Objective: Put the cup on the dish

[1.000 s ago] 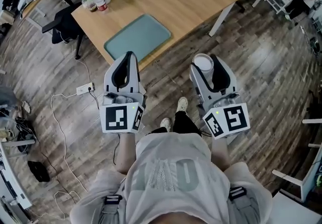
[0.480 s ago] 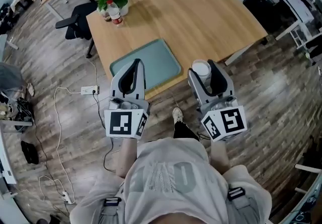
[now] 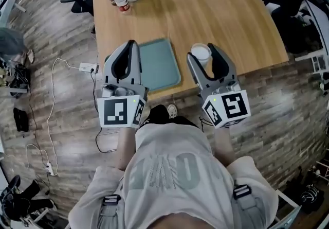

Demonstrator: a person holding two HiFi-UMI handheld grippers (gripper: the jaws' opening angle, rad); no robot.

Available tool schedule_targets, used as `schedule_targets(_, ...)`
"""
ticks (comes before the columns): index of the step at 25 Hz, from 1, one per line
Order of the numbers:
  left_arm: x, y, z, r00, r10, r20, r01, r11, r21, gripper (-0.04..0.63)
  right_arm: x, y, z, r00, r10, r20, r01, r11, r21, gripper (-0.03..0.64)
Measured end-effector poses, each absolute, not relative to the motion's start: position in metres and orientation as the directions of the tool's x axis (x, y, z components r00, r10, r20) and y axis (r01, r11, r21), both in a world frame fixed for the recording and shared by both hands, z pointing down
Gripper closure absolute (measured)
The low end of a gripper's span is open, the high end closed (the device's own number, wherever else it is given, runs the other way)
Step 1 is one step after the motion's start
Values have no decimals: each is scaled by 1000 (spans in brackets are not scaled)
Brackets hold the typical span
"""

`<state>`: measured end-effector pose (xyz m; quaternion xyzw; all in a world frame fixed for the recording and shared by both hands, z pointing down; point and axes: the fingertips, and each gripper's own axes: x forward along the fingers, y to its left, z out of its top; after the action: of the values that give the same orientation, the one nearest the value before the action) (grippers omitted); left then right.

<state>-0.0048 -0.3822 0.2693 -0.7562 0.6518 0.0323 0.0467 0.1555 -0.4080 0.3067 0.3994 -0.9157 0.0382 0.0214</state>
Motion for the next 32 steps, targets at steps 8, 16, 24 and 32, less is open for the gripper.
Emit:
schedule_targets(8, -37, -426, 287, 73, -995, -65, -997, -70, -41, 586, 101, -462, 341, -762, -632, 140, -644, 763, -61, 364)
schedule_targets(16, -62, -453, 323, 39, -999, -2, -999, -39, -26, 586, 57, -499, 406, -799, -556, 229, -584, 809, -75, 364)
schedule_targets(24, -74, -461, 362, 22, -995, 92, -1000, -22, -1, 586, 21, -513, 483, -810, -477, 341, -530, 845, -76, 364)
schedule_targets(32, -83, -472, 383, 10, -989, 149, -1000, -11, -5, 586, 13, -524, 533, -812, -444, 380, -511, 854, -94, 365)
